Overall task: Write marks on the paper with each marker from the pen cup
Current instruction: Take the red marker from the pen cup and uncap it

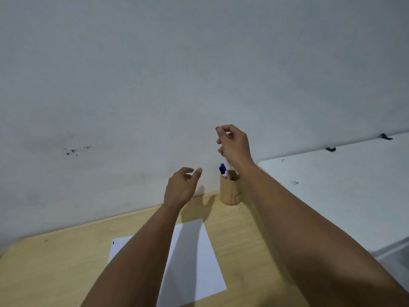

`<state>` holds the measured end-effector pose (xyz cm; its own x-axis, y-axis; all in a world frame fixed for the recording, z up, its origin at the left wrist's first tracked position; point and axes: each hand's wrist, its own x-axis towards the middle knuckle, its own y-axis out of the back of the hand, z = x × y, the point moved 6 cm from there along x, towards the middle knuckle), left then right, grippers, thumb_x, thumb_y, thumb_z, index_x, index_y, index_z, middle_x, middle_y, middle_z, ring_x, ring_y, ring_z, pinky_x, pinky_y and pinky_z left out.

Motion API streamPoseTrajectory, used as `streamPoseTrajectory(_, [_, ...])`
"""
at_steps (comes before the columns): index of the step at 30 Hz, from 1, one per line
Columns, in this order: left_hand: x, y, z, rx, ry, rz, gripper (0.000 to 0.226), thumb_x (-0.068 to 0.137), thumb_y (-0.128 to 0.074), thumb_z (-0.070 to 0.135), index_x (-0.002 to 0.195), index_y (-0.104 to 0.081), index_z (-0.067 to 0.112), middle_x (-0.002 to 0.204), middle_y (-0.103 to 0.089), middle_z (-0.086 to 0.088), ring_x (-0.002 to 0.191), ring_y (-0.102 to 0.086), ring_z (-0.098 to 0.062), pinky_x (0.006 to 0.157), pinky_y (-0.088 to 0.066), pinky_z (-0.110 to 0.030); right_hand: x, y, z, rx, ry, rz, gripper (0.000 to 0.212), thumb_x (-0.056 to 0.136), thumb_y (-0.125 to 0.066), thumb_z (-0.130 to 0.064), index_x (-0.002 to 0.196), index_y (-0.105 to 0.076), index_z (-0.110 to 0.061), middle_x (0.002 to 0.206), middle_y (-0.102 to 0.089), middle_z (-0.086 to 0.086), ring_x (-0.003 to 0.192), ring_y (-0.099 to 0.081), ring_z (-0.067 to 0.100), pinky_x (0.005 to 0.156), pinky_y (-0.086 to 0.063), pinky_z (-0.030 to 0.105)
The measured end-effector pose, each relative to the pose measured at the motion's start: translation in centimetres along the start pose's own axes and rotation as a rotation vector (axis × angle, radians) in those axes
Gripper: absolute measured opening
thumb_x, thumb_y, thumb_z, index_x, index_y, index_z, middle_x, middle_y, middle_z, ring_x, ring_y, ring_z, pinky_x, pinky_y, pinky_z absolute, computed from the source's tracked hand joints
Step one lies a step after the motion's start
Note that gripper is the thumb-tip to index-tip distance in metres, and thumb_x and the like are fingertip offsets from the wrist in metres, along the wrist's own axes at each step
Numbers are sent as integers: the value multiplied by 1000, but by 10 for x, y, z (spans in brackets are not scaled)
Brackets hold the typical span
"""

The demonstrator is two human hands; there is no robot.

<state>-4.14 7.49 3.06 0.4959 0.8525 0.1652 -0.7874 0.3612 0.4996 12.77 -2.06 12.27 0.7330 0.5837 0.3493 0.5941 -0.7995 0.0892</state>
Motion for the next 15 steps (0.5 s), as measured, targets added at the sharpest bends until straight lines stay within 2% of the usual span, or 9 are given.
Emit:
streamPoseTrajectory(2, [-10,31,-6,-7,3,41,65,89,-49,76,117,-70,21,106,-76,0,100,-71,-22,92,-58,-47,-27,-28,15,-10,-109,-171,19,107,-66,-27,115,-78,-15,87,-69,3,62,-56,13,55,-45,21])
streamPoseTrajectory(4, [-22,61,-19,-14,19,71,68,83,-46,81,102,-71,20,97,-76,3,94,-73,-21,88,-60,-50,-61,-59,31,6,-228,-351,19,104,-69,-20,118,-80,-15,92,-71,4,69,-58,16,58,-45,25])
streamPoseTrajectory(7, [-46,102,-38,-51,46,90,69,91,-49,75,90,-71,10,81,-76,0,75,-74,-19,80,-61,-43,-114,-103,44,46,-307,-602,20,95,-77,-9,114,-82,-9,91,-75,6,76,-67,17,63,-49,27])
streamPoseTrajectory(9, [-58,120,-51,-43,46,64,69,96,-48,70,86,-72,6,72,-72,-2,63,-67,-19,72,-57,-38,-141,-126,46,90,-337,-724,17,97,-79,-13,113,-82,-10,97,-78,9,76,-69,15,64,-51,27])
streamPoseTrajectory(12, [-81,154,-75,-7,49,60,66,100,-49,63,83,-70,3,66,-62,-3,63,-57,-21,69,-52,-38,-177,-163,41,131,-364,-863,18,101,-77,-29,115,-83,-19,99,-80,6,67,-62,13,59,-47,26])
streamPoseTrajectory(15, [-101,191,-96,20,55,112,61,102,-50,57,69,-63,7,66,-58,-1,63,-50,-21,66,-46,-36,-201,-196,34,135,-366,-941,19,101,-77,-28,113,-82,-14,99,-83,7,64,-57,13,55,-42,24])
